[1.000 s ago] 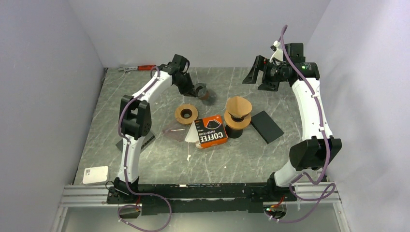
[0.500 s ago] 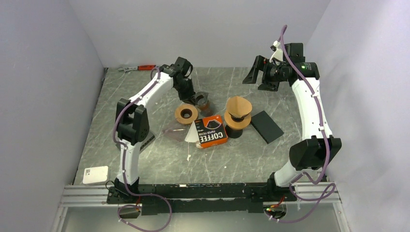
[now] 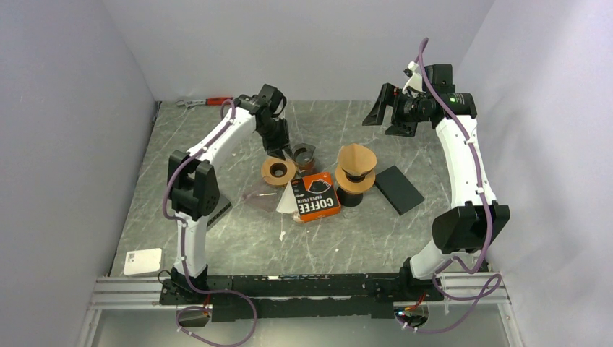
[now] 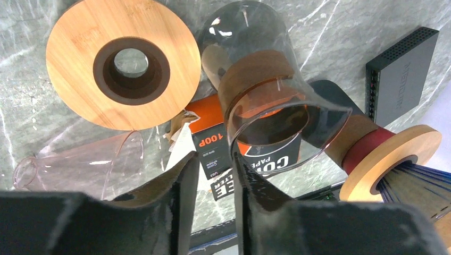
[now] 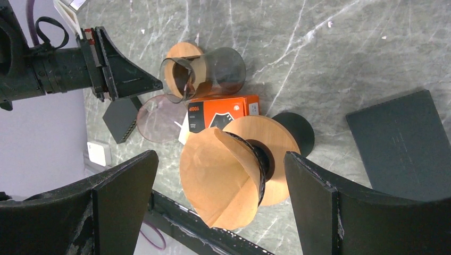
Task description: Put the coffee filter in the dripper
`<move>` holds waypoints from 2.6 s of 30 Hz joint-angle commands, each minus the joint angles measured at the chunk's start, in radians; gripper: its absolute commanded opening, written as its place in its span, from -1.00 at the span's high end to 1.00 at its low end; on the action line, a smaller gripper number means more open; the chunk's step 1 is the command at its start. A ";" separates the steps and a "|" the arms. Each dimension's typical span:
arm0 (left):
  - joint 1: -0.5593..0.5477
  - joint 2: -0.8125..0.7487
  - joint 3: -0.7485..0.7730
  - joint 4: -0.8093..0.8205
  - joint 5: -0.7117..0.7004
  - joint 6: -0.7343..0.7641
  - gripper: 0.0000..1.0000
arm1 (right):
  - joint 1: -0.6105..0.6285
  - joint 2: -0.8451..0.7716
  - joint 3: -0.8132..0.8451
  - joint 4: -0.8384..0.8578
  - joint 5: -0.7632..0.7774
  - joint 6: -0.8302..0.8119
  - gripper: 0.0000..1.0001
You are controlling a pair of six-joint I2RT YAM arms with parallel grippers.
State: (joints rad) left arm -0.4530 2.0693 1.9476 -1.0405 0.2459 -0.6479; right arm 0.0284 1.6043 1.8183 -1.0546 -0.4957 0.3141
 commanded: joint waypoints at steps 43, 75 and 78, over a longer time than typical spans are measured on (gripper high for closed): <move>0.109 0.055 -0.223 0.197 -0.109 0.183 -0.40 | -0.024 0.024 0.084 -0.004 0.010 -0.013 -0.99; 0.126 -0.118 -0.044 0.090 -0.235 0.175 0.24 | -0.024 0.039 0.072 0.035 -0.034 0.020 -0.99; 0.125 -0.101 0.047 0.059 -0.211 0.190 0.22 | -0.024 0.040 0.067 0.041 -0.038 0.023 -0.99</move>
State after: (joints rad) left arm -0.3302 2.0129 1.8793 -0.9466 0.0284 -0.4820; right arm 0.0090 1.6455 1.8664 -1.0527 -0.5091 0.3260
